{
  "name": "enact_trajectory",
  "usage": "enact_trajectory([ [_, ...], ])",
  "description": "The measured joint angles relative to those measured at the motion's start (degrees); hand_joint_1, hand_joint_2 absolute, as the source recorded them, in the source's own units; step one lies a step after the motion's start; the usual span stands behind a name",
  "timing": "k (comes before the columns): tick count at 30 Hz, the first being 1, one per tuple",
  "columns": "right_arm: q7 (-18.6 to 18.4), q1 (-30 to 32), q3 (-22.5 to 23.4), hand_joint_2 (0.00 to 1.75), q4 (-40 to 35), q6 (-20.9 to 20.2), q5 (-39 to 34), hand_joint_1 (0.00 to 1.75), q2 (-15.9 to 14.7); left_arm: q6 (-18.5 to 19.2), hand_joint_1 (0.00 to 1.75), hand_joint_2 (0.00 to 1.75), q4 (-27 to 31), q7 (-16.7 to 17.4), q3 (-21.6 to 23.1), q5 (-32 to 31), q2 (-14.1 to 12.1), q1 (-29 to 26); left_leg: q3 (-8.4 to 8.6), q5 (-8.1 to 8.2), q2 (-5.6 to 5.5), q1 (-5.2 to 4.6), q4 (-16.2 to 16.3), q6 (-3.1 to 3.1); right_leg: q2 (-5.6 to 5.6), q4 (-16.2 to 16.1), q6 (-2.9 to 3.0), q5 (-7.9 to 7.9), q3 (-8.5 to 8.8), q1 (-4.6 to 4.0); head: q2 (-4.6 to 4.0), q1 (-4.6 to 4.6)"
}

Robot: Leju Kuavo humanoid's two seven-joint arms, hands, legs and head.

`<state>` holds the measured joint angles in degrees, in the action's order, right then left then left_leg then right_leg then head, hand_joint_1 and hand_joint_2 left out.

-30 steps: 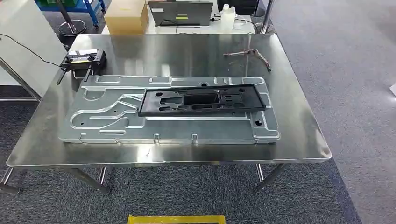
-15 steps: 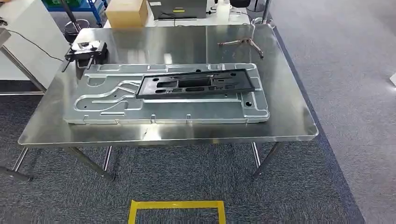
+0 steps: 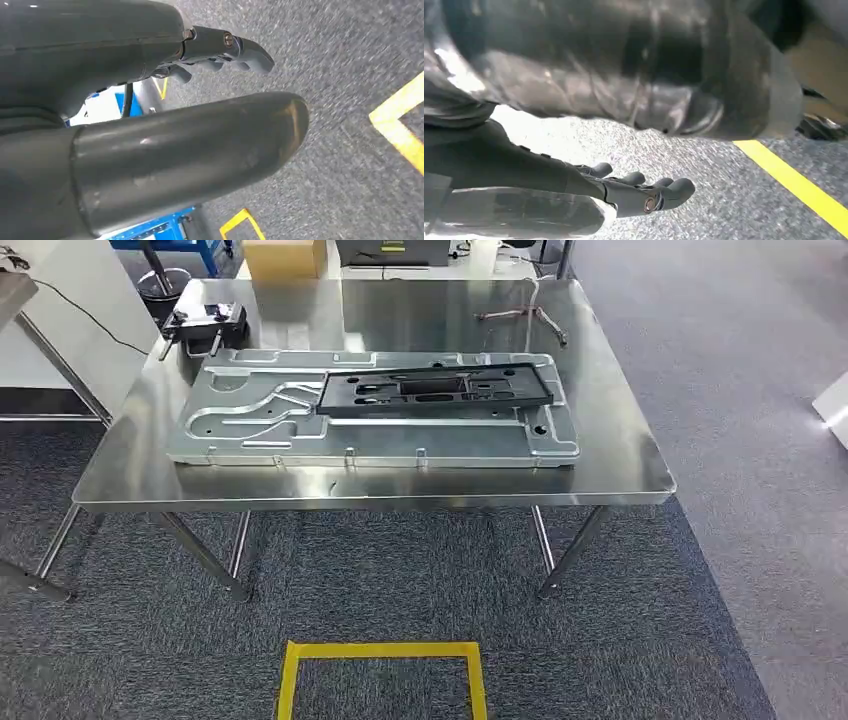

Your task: Take the parts from the cabinet and place them on the table.

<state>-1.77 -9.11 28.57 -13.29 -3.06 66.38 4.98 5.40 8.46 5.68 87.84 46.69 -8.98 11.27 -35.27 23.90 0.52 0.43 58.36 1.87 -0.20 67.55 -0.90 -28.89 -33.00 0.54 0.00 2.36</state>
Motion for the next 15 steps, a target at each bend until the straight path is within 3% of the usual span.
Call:
enact_trajectory([
  [1,0.0,-0.2,0.0,0.0,0.0,0.0,0.0,0.0,-0.1,0.0,0.0,0.0,0.0,0.0,0.0,-0.1,0.2,0.0,-0.23,-0.51,0.02,0.07,0.1,-0.15,0.14,-5.9,0.81,-0.67,4.51,-0.38,0.0,-0.02],
  [2,0.0,-0.3,0.0,0.0,0.0,0.0,0.0,0.0,-0.2,0.0,0.0,0.0,0.0,0.0,0.0,-0.1,0.2,0.0,-0.4,-0.84,-0.05,-0.26,0.2,-0.5,0.04,-10.5,1.19,-2.19,7.46,-0.68,0.0,0.02],
  [3,0.1,-0.5,0.0,0.0,0.0,0.0,-0.2,0.0,-0.2,0.0,0.0,0.0,0.0,0.0,0.0,-0.1,0.2,0.0,-0.53,-1.45,0.1,-0.15,0.1,-0.96,0.09,-12.1,1.11,-2.68,8.01,-0.7,0.0,-0.04],
  [5,0.2,-0.6,-0.1,0.0,0.0,0.0,-0.3,0.0,-0.2,0.0,0.0,0.0,0.0,0.0,0.0,-0.2,0.2,0.0,-0.49,-2.62,0.18,0.19,-0.6,-1.73,0.15,-12.1,1.62,-1.9,7.54,-1.07,0.0,-0.02],
  [6,0.2,-0.5,-0.1,0.0,0.0,0.0,-0.4,0.0,-0.2,0.0,0.0,0.0,0.0,-0.1,0.0,-0.3,0.2,0.0,-0.59,-3.25,0.08,-0.15,-0.8,-2.21,0.12,-12.9,2.07,-0.93,7.16,-0.67,0.0,-0.02],
  [7,0.2,-0.5,-0.1,0.0,0.0,0.0,-0.4,0.0,-0.2,0.0,0.0,0.0,0.0,-0.1,0.0,-0.2,0.2,0.0,-1.13,-1.36,-0.15,0.18,0.0,-2.25,-0.45,-13.2,2.4,-0.01,6.67,-0.39,0.0,-0.02],
  [8,0.3,-0.5,-0.1,0.0,0.0,0.0,-0.5,0.0,-0.2,0.1,0.0,0.0,0.0,-0.1,0.0,-0.2,0.2,0.0,-2.2,2.7,-0.15,0.26,2.7,-2.37,-0.41,-13.2,3.14,0.79,5.6,-0.37,-0.02,-0.04],
  [9,0.3,-0.5,-0.1,0.0,0.0,0.0,-0.5,0.0,-0.2,0.1,0.0,0.0,0.0,-0.1,0.0,-0.2,0.2,-0.1,-3.24,6.54,-0.15,0.35,6.5,-2.56,-0.4,-13.0,3.12,1.45,4.58,-0.39,0.0,-0.06],
  [10,0.3,-0.4,-0.1,0.0,0.0,0.0,-0.5,0.0,-0.2,0.1,0.0,0.0,0.0,-0.1,0.0,-0.2,0.1,-0.1,-4.0,9.38,-0.14,0.36,10.5,-2.8,-0.41,-12.8,3.12,2.1,3.65,-0.44,-0.02,-0.02],
  [11,0.3,-0.4,-0.1,0.0,0.0,0.0,-0.5,0.0,-0.2,0.1,0.0,0.0,0.0,-0.1,0.0,-0.2,0.1,-0.1,-4.48,10.72,-0.15,0.36,14.1,-3.05,-0.48,-12.6,3.08,2.75,2.63,-0.48,0.0,-0.04],
  [12,0.3,-0.3,-0.1,0.0,0.0,0.0,-0.5,0.0,-0.2,0.1,0.0,0.0,0.0,-0.1,0.0,-0.2,0.1,-0.1,-4.44,10.1,-0.14,0.38,16.4,-3.2,-0.53,-12.2,2.99,3.38,1.43,-0.47,0.0,-0.02],
  [13,0.3,-0.3,-0.1,0.0,0.0,0.0,-0.6,0.0,-0.2,0.0,0.0,0.0,0.0,-0.1,0.0,-0.2,0.1,-0.1,-3.45,7.8,-0.14,0.43,16.7,-3.32,-0.56,-11.7,2.83,3.97,0.1,-0.42,0.0,-0.04],
  [14,0.3,-0.2,-0.1,0.0,0.0,0.0,-0.6,0.0,-0.2,0.0,0.0,0.0,0.0,-0.1,0.0,-0.2,0.1,-0.1,-1.47,5.17,-0.14,0.48,15.1,-3.39,-0.6,-11.1,2.62,4.44,-1.15,-0.35,0.0,-0.04],
  [15,0.3,-0.2,-0.1,0.0,0.0,0.0,-0.6,0.0,-0.2,0.0,0.0,0.0,0.0,-0.1,0.0,-0.1,0.1,-0.1,1.54,3.22,-0.13,0.58,11.6,-3.42,-0.61,-10.4,2.39,4.86,-2.45,-0.27,-0.02,-0.04],
])
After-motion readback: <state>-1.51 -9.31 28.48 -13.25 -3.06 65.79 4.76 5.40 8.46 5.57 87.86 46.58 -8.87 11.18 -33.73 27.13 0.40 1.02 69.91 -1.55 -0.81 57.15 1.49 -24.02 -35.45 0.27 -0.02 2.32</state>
